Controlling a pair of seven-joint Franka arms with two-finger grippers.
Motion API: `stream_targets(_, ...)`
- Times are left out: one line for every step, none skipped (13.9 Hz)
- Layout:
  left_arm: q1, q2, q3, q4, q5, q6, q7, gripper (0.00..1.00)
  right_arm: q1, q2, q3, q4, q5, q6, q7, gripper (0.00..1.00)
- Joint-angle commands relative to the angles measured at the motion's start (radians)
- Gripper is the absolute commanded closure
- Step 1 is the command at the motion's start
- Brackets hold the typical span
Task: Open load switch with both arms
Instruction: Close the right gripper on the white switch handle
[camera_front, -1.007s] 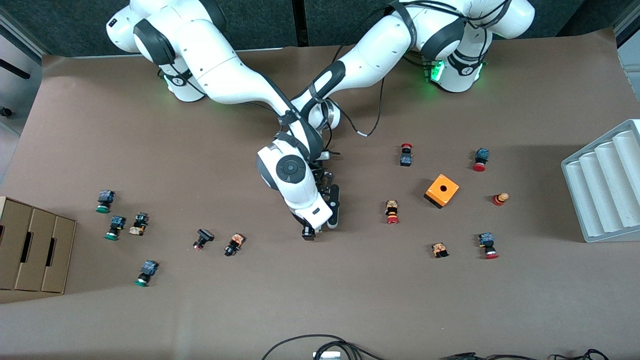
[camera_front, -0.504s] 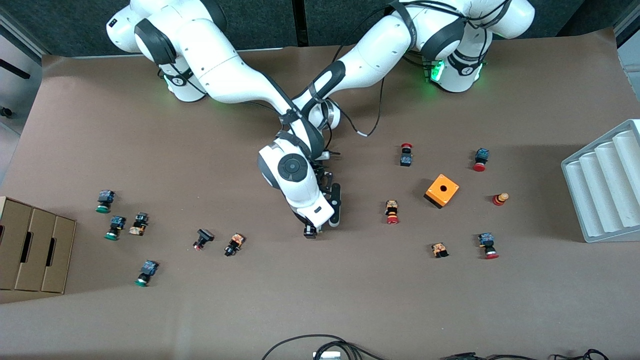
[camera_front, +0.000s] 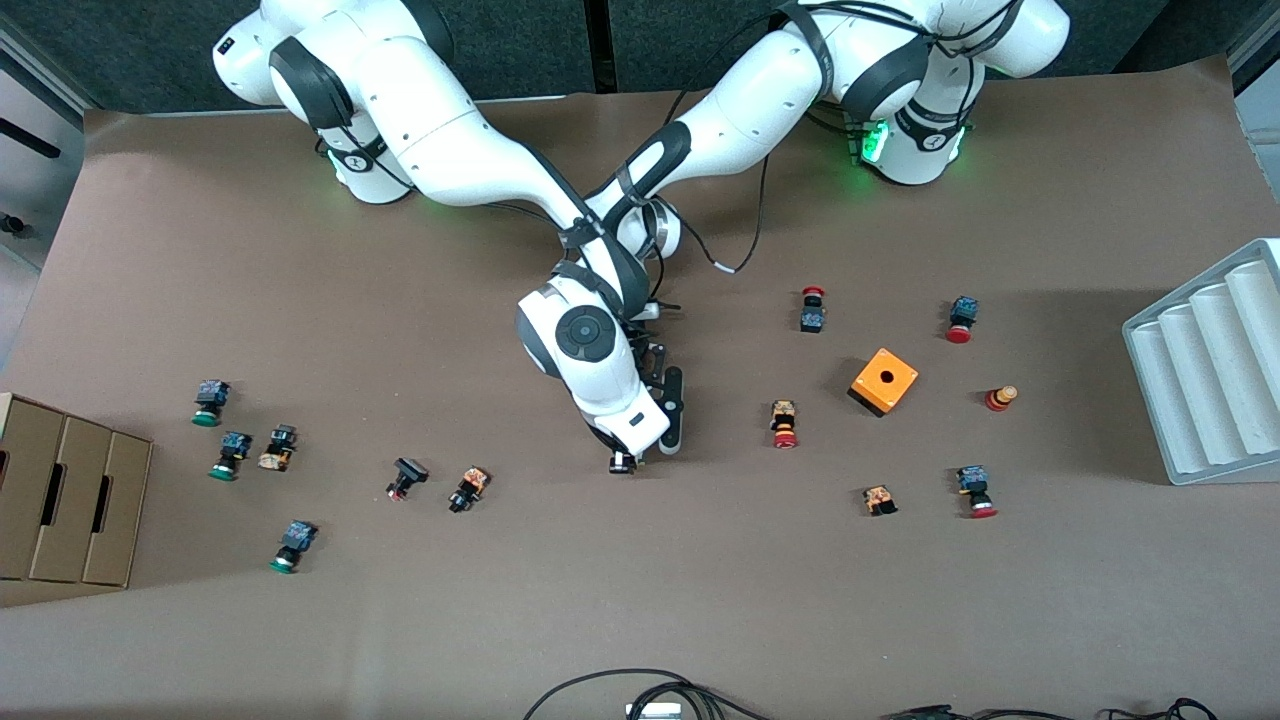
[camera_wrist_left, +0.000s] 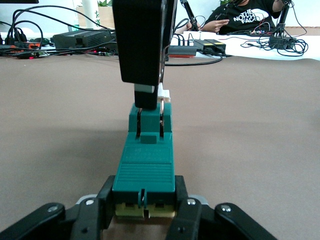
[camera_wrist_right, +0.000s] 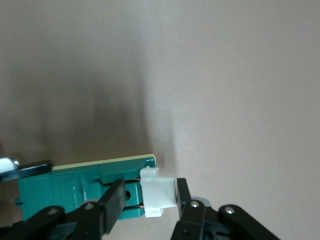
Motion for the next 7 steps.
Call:
stream_targets(-0.003,0.008,0.011,0.003,0.011,-0.011,0.004,0.52,0.018,0.028,-0.002,0.014,-0.001,0.020,0.020,0.52)
stream_targets(-0.005,0.010,0.011,0.003,0.011,-0.011,0.004,0.52,0.018,0.029,-0.002,0.013,-0.001,0.020,0.021,0.52)
stream_targets(-0.003,0.008,0.011,0.003,0.012,-0.011,0.004,0.52,0.018,0.034,-0.002,0.013,-0.001,0.020,0.021,0.52)
stream_targets(-0.003,0.008,0.011,0.003,0.011,-0.011,0.004,0.52,0.018,0.035,-0.002,0.013,-0.001,0.020,0.023,0.52)
stream_targets(-0.005,0.008,0.011,0.003,0.012,-0.011,0.004,0.52,0.018,0.035,-0.002,0.011,-0.001,0.020,0.023,0.52)
stream_targets(-0.003,0.008,0.011,0.003,0.012,-0.011,0.004,0.52,0.018,0.035,-0.002,0.011,-0.001,0.020,0.023,0.52)
stream_targets(-0.003,0.008,0.012,0.003,0.012,-0.011,0.004,0.52,0.018,0.035,-0.002,0.010,0.000,0.020,0.023,0.53)
